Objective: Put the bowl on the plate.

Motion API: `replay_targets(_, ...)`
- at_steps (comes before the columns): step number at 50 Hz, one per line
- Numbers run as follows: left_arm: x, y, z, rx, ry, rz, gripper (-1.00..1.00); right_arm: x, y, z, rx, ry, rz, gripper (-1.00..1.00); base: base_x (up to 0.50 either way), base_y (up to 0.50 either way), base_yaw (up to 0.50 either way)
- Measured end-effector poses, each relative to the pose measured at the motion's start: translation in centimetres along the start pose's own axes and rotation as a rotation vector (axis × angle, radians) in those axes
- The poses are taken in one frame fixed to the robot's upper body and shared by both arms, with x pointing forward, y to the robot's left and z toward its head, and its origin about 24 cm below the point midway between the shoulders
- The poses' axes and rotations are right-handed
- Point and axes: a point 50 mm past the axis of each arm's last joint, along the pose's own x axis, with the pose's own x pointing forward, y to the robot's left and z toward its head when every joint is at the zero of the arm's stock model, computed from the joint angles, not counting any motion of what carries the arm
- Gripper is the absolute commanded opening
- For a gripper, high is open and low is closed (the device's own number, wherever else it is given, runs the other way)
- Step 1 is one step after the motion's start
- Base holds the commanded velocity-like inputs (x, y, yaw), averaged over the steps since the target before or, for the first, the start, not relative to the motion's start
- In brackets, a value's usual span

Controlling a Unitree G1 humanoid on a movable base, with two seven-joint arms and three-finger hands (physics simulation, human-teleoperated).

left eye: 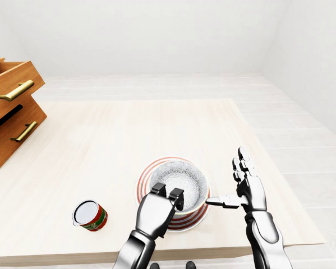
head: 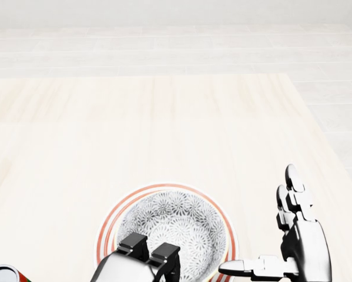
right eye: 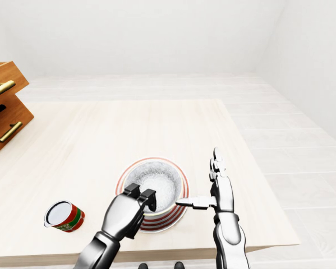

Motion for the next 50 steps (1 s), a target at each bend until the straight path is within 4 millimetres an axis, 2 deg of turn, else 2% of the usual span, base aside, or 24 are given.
replay_targets(8,0.1,-0.2,-0.1,0.001,0.004,-0.001,-1.00,0.0,0.0,0.2,-0.002,-0.001,0.001,1.00,0.00,0.00,0.00)
replay_targets(10,0.1,-0.2,-0.2,0.001,0.006,-0.001,-0.91,0.1,0.0,0.3,-0.002,-0.001,0.001,1.00,0.00,0.00,0.00)
replay_targets(15,0.1,-0.5,-0.4,0.001,0.013,-0.006,-0.87,0.1,0.0,0.4,-0.004,-0.006,0.003,1.00,0.00,0.00,0.00)
replay_targets(19,0.1,-0.6,-0.4,0.001,0.017,-0.010,-0.70,0.2,0.0,0.5,-0.005,-0.011,0.004,1.00,0.00,0.00,0.00)
replay_targets(24,0.2,-0.7,-0.5,0.004,0.019,-0.012,-0.62,0.3,0.0,0.7,-0.007,-0.016,0.005,1.00,0.00,0.00,0.00)
replay_targets(26,0.2,-0.7,-0.5,0.008,0.019,-0.012,-0.50,0.3,0.0,0.7,-0.007,-0.016,0.005,1.00,0.00,0.00,0.00)
replay_targets(31,0.2,-0.8,-0.5,0.010,0.021,-0.016,-0.33,0.3,0.0,0.6,-0.007,-0.015,0.005,1.00,0.00,0.00,0.00)
replay_targets(32,0.2,-0.8,-0.5,0.008,0.021,-0.016,-0.22,0.3,0.0,0.6,-0.007,-0.014,0.005,1.00,0.00,0.00,0.00)
replay_targets(34,0.2,-0.9,-0.5,0.009,0.021,-0.016,-0.18,0.2,0.0,0.6,-0.007,-0.013,0.004,1.00,0.00,0.00,0.00)
replay_targets(35,0.2,-0.9,-0.5,0.009,0.021,-0.015,-0.09,0.2,0.0,0.6,-0.007,-0.012,0.004,1.00,0.00,0.00,0.00)
replay_targets(48,0.1,-1.0,-0.7,0.010,0.028,-0.011,-0.05,0.2,0.0,0.4,-0.005,-0.006,0.005,1.00,0.00,0.00,0.00)
replay_targets(50,0.1,-1.1,-0.7,0.010,0.030,-0.011,0.03,0.2,0.0,0.4,-0.005,-0.005,0.005,1.00,0.00,0.00,0.00)
